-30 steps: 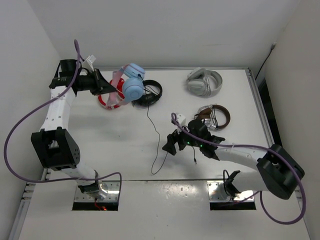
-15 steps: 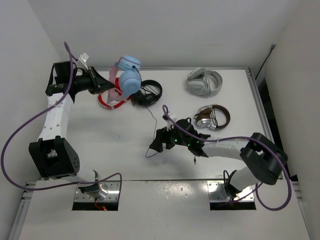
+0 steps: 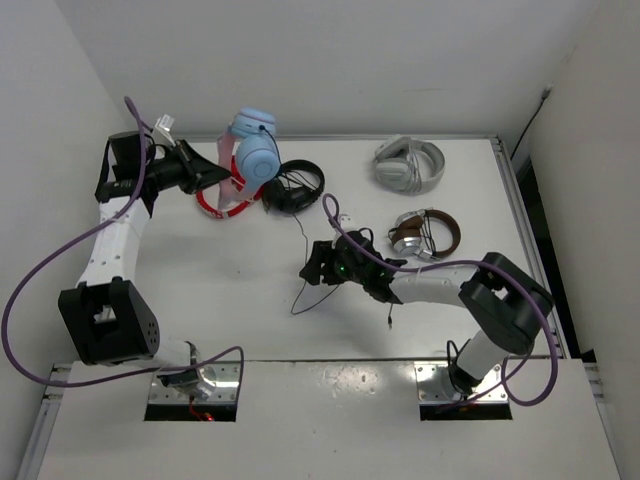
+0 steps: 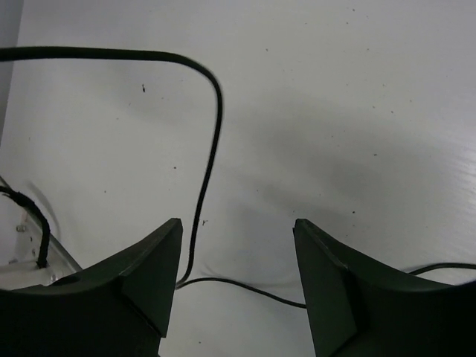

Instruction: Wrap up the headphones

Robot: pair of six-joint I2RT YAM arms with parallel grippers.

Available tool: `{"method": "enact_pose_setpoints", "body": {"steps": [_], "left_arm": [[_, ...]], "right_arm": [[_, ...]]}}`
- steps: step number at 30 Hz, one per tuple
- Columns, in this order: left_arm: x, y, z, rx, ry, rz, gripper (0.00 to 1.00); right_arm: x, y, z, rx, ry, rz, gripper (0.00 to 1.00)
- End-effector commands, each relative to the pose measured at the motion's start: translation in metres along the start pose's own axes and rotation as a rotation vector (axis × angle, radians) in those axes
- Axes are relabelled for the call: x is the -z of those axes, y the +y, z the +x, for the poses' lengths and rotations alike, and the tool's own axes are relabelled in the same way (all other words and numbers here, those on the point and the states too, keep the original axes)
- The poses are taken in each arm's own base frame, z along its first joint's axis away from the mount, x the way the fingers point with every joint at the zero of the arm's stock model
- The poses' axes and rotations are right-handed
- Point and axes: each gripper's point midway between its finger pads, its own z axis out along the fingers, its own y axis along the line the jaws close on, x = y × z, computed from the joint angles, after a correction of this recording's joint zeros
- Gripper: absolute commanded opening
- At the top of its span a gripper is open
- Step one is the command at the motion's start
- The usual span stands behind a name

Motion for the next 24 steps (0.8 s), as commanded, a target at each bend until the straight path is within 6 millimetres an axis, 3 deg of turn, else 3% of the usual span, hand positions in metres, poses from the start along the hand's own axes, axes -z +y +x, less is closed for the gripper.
{"method": "enact_pose_setpoints", "body": {"steps": [1,10,15,24], "left_arm": [[0.015,-0.035,-0.021,-0.018,-0.091,0.096,0.00],[0.016,-0.026,-0.021,0.086,-0.164,0.091,0.00],[0.012,-0.019,-0.015,0.183,-0.173,0.117,0.00],[0.015,-0.024,-0.012,0.217,-0.191,0.132,0.00]], "right_arm": [[-0.003,0.008,-0.012,-0.100,-0.050,0.029,0.62],[-0.005,0.020,-0.012,-0.098,-0.055,0.000,0.47],[-0.008,0.019,-0.017,-0.099,-0.077,0.009,0.48],[-0.022,0.023,-0.024,-0.100,-0.098,0.003,0.51]]}}
